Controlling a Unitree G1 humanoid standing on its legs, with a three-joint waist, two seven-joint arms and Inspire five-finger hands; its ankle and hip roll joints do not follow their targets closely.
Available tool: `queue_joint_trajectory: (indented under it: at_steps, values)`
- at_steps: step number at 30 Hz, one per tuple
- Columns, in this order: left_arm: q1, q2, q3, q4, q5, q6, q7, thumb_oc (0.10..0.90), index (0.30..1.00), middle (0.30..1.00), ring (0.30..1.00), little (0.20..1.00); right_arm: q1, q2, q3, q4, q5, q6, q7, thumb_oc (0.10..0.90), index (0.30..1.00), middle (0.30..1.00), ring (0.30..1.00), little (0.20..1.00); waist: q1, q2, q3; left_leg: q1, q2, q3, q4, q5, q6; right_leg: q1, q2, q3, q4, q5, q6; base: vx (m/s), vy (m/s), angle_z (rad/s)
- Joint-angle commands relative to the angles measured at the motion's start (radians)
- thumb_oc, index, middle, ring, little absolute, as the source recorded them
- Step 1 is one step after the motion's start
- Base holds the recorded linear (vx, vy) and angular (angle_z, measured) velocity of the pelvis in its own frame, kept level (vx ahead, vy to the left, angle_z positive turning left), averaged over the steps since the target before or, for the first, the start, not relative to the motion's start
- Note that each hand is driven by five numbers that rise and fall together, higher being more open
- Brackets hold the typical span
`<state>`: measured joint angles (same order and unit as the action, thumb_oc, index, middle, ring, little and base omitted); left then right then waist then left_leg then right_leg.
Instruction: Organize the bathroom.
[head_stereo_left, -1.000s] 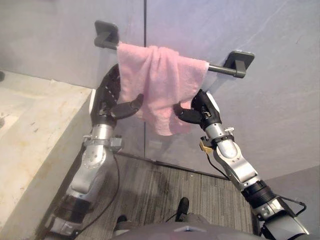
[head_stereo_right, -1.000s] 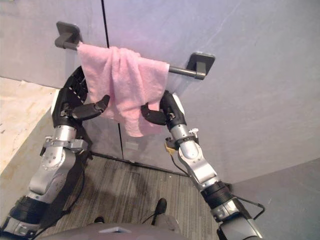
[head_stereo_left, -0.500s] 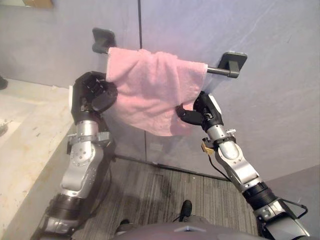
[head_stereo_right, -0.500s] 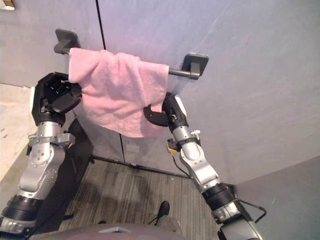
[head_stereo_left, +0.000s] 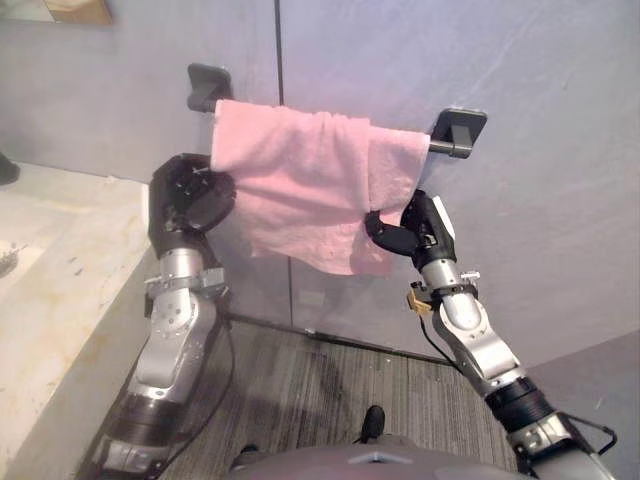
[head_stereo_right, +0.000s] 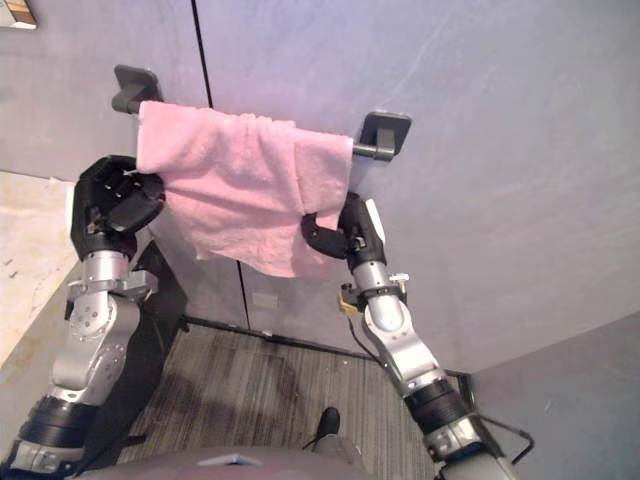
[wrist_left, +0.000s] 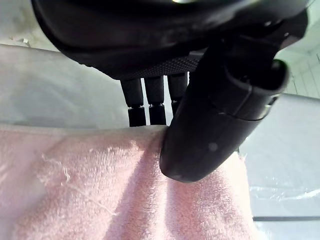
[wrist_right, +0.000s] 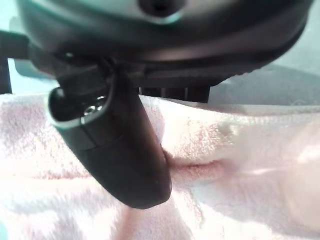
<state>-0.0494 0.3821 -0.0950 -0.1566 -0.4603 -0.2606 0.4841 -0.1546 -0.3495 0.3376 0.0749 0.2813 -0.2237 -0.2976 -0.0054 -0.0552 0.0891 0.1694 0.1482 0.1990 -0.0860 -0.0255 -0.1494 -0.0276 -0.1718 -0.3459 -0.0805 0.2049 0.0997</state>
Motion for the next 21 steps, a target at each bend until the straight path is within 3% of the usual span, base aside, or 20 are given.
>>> queue_joint_trajectory:
  at_steps: [1, 6, 15, 16, 17, 18, 19, 21]
  values:
    - [-0.054, 0.007, 0.04, -0.03, 0.075, -0.183, 0.141, 0.4, 0.3, 0.3, 0.3, 0.3, -0.036, 0.007, -0.121, -0.042, 0.011, -0.134, -0.167, 0.4, 0.3, 0.3, 0.3, 0.3, -0.006, 0.022, -0.031, -0.027, -0.108, 0.079, -0.001, -0.032, 0.106, 0.113, -0.035, -0.016, -0.004, -0.128, 0.13, 0.01, 0.004, -0.04]
    - [-0.037, -0.015, 0.042, -0.043, 0.122, -0.19, 0.251, 0.4, 0.3, 0.3, 0.3, 0.3, 0.005, 0.056, -0.121, -0.06, 0.015, -0.15, -0.256, 0.4, 0.3, 0.3, 0.3, 0.3, -0.018, 0.023, -0.029, -0.022, -0.11, 0.085, -0.001, -0.035, 0.11, 0.115, -0.034, -0.009, -0.002, -0.131, 0.127, 0.02, 0.007, -0.07]
    - [-0.041, -0.006, 0.023, -0.036, 0.106, -0.152, 0.241, 0.4, 0.3, 0.3, 0.3, 0.3, 0.01, 0.056, -0.112, -0.055, 0.016, -0.151, -0.255, 0.4, 0.3, 0.3, 0.3, 0.3, -0.02, 0.024, -0.03, -0.02, -0.114, 0.086, -0.001, -0.038, 0.113, 0.118, -0.031, -0.007, -0.003, -0.135, 0.125, 0.0, 0.001, -0.01]
    - [-0.041, -0.005, 0.023, -0.035, 0.102, -0.147, 0.234, 0.416, 0.324, 0.324, 0.324, 0.324, 0.01, 0.055, -0.112, -0.054, 0.015, -0.152, -0.252, 0.4, 0.3, 0.3, 0.3, 0.3, -0.02, 0.024, -0.03, -0.02, -0.114, 0.086, -0.001, -0.038, 0.113, 0.118, -0.031, -0.007, -0.003, -0.135, 0.125, 0.0, 0.0, 0.0]
    - [-0.039, -0.004, 0.019, -0.026, 0.086, -0.123, 0.202, 0.616, 0.625, 0.625, 0.625, 0.625, 0.011, 0.051, -0.112, -0.055, 0.015, -0.147, -0.243, 0.587, 0.58, 0.58, 0.58, 0.58, -0.021, 0.023, -0.031, -0.02, -0.115, 0.087, -0.001, -0.038, 0.114, 0.117, -0.03, -0.007, -0.002, -0.135, 0.125, 0.0, 0.0, 0.0]
    - [-0.037, -0.001, 0.017, -0.022, 0.067, -0.098, 0.173, 0.685, 0.728, 0.728, 0.728, 0.728, 0.013, 0.047, -0.113, -0.055, 0.007, -0.145, -0.242, 0.715, 0.773, 0.773, 0.773, 0.773, -0.021, 0.023, -0.03, -0.021, -0.115, 0.088, -0.001, -0.037, 0.113, 0.116, -0.029, -0.005, -0.001, -0.135, 0.125, 0.0, 0.0, 0.0]
    - [-0.034, 0.001, 0.014, -0.016, 0.054, -0.082, 0.141, 0.8, 0.9, 0.9, 0.9, 0.9, 0.017, 0.045, -0.116, -0.057, 0.006, -0.144, -0.237, 0.8, 0.9, 0.9, 0.9, 0.9, -0.023, 0.024, -0.03, -0.02, -0.115, 0.089, -0.001, -0.038, 0.114, 0.116, -0.028, -0.005, -0.001, -0.136, 0.125, 0.0, 0.0, 0.0]
    - [-0.026, 0.004, 0.01, -0.006, 0.048, -0.047, 0.107, 0.8, 0.9, 0.9, 0.9, 0.9, 0.027, 0.039, -0.121, -0.06, -0.006, -0.135, -0.222, 0.8, 0.9, 0.9, 0.9, 0.9, -0.026, 0.025, -0.029, -0.019, -0.116, 0.091, -0.001, -0.039, 0.116, 0.116, -0.027, -0.004, 0.0, -0.137, 0.125, 0.0, 0.0, 0.0]
